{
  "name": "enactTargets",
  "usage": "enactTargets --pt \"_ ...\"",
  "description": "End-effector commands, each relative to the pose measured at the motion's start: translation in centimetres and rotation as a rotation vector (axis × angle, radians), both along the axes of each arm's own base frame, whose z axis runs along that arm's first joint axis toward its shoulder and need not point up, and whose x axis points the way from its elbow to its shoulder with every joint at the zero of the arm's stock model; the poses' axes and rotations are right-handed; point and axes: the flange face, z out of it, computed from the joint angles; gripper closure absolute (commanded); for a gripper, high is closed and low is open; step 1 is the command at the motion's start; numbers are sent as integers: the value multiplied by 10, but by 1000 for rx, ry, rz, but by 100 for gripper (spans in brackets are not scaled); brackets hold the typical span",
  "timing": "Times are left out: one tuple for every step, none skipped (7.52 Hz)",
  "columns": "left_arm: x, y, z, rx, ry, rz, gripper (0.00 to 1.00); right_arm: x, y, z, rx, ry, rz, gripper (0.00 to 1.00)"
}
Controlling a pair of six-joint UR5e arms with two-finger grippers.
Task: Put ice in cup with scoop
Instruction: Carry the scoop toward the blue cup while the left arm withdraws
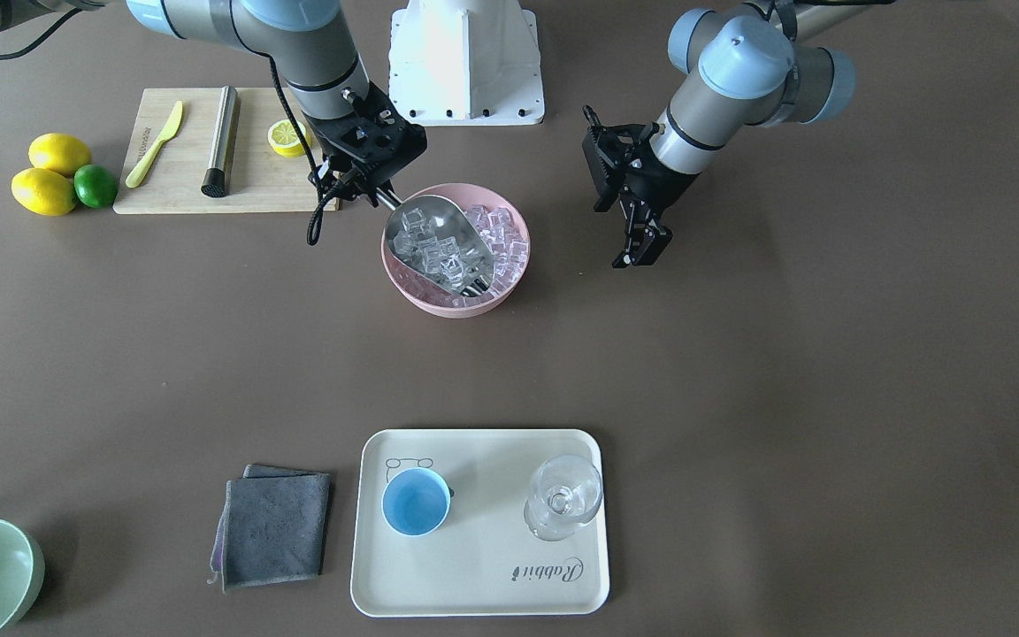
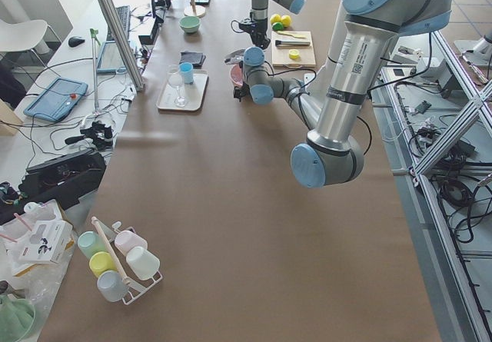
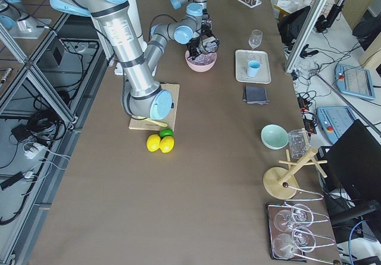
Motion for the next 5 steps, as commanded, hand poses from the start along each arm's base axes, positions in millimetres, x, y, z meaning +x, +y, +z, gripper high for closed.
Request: enactTargets --pt "-64 -19 43 -73 -23 -13 2 22 -42 9 -146 23 -10 100" --pt "-101 -28 52 -84 -20 -20 2 24 -67 7 -205 41 -4 100" --pt "-148 -50 77 -97 -60 0 2 23 -98 11 -269 81 2 100" --pt "-197 -69 95 -115 -92 -15 2 27 -123 13 -306 103 9 100" --pt "-237 -73 116 -116 -114 -28 2 25 -143 10 -332 128 23 100"
